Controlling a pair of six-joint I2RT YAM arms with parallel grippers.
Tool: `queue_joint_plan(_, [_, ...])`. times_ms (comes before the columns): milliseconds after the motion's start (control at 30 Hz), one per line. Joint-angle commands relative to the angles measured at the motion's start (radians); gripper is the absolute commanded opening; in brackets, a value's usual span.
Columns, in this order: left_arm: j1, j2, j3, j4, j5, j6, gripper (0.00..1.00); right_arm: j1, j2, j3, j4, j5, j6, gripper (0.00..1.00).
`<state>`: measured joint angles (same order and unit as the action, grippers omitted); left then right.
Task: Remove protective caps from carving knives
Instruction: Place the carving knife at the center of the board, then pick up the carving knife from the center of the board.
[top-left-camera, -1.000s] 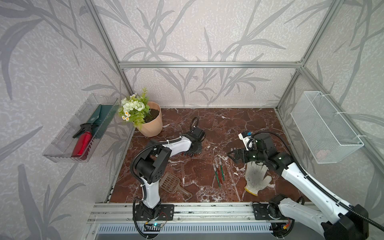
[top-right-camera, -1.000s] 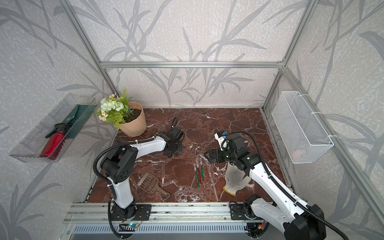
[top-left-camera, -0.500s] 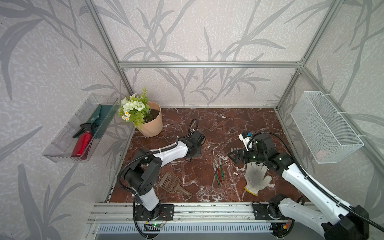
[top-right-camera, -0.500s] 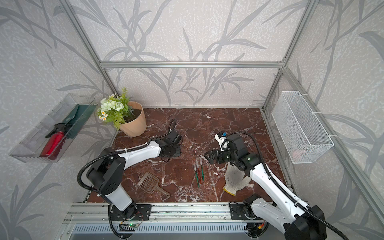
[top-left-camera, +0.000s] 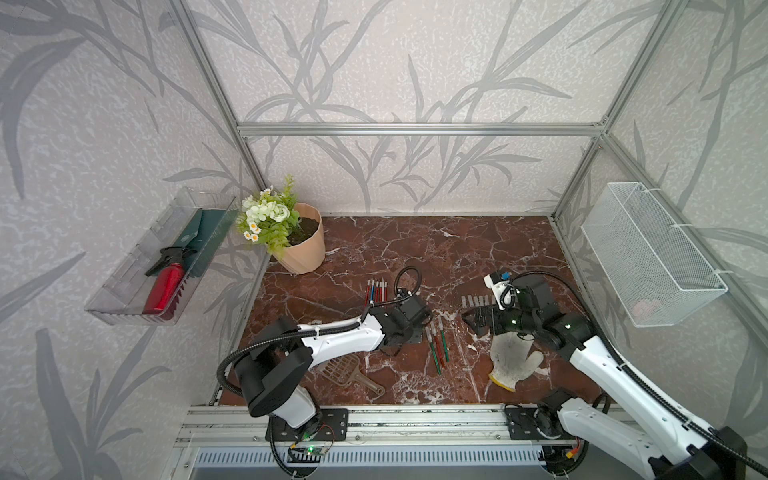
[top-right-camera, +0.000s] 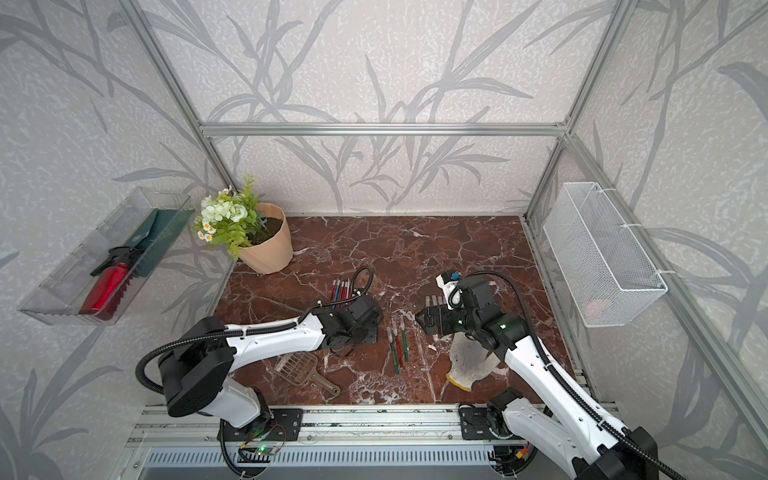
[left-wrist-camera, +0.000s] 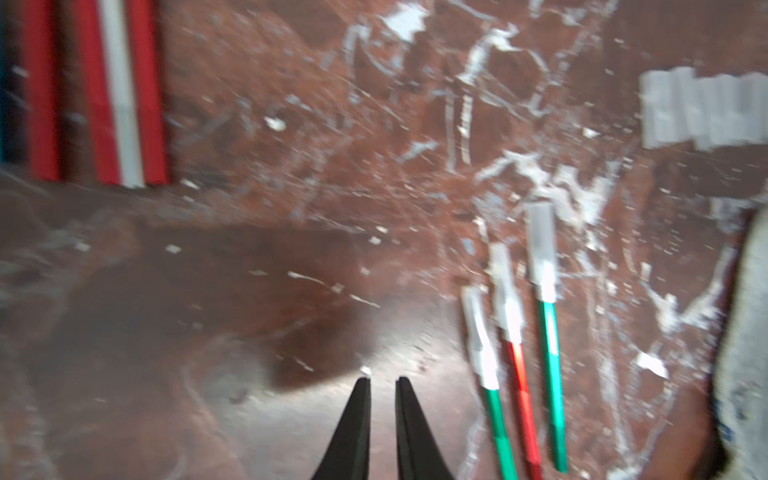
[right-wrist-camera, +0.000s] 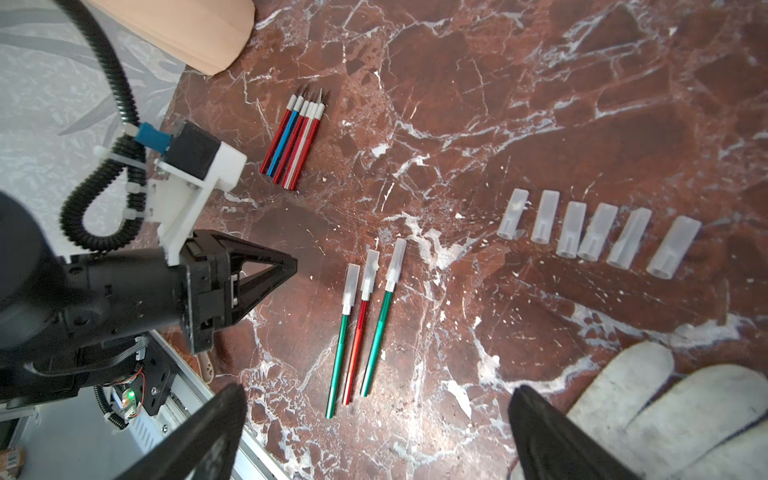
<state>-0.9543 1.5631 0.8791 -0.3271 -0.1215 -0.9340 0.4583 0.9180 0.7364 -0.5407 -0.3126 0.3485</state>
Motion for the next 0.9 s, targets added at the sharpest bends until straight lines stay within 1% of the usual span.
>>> queue_joint_plan(0, [-0.056,0.005,-0.006,0.031,-0.057,-0.116,0.17,0.004,-0.035,-0.006,-0.072,0.031,0.01,0.99])
queue_joint_plan(167, [-0.129,0.036,0.014,0.052,-0.081,-0.146,0.17,0.004,-0.076,-0.02,-0.094,0.04,0.02,0.99])
queue_joint_plan(300, [-0.162,0.08,0.059,0.01,-0.092,-0.143,0.18,0.004,-0.105,-0.036,-0.097,0.041,0.027,0.99])
queue_joint_plan(433, [-0.179,0.098,0.074,-0.007,-0.101,-0.148,0.18,0.005,-0.117,-0.056,-0.087,0.039,0.038,0.99])
queue_joint_plan(533, [-0.182,0.101,0.073,-0.006,-0.097,-0.155,0.21,0.005,-0.13,-0.051,-0.104,0.023,0.031,0.99])
queue_joint_plan(667, [-0.19,0.117,0.126,-0.082,-0.115,-0.144,0.26,0.005,-0.173,-0.086,-0.082,0.042,0.028,0.99])
queue_joint_plan(733, [-0.191,0.119,0.122,-0.071,-0.118,-0.152,0.28,0.004,-0.17,-0.086,-0.082,0.026,0.027,0.99])
queue_joint_plan(867, [-0.193,0.142,0.139,-0.075,-0.104,-0.154,0.29,0.005,-0.18,-0.088,-0.075,0.02,0.024,0.99])
